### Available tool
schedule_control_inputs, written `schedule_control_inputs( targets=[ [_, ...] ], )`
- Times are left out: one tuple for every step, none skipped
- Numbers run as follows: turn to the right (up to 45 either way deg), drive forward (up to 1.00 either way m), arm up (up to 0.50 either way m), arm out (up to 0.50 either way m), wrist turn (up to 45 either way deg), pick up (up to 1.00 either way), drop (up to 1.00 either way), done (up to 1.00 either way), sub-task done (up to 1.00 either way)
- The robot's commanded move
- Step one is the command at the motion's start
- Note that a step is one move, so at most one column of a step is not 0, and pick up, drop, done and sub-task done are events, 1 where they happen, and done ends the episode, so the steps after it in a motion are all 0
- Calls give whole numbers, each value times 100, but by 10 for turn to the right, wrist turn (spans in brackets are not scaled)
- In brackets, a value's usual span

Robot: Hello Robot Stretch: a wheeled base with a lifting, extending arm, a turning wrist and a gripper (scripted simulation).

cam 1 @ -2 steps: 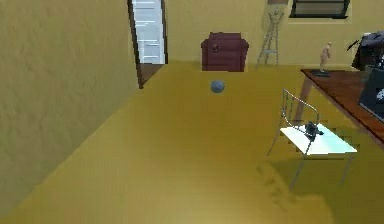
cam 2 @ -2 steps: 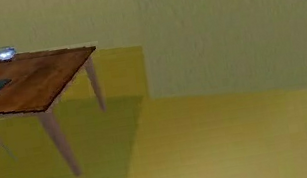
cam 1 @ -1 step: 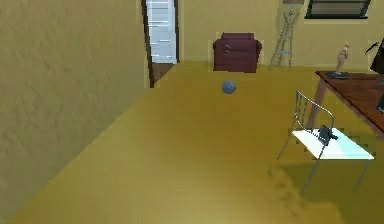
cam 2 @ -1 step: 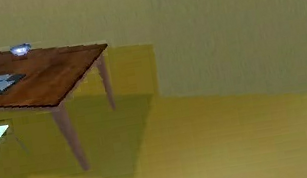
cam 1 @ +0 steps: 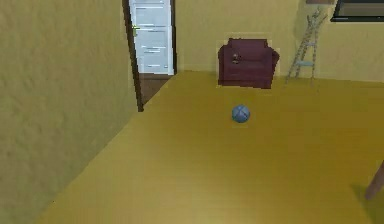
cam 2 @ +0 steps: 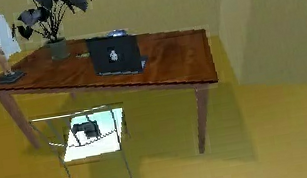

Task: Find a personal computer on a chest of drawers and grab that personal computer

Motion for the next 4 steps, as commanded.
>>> schedule_control_inputs(
  targets=[
    [0, 100, 0, 0, 0, 0, 0, 0, 0],
    [0, 100, 0, 0, 0, 0, 0, 0, 0],
    [-30, 0, 0, 0, 0, 0, 0, 0, 0],
    [0, 70, 0, 0, 0, 0, 0, 0, 0]
  ],
)
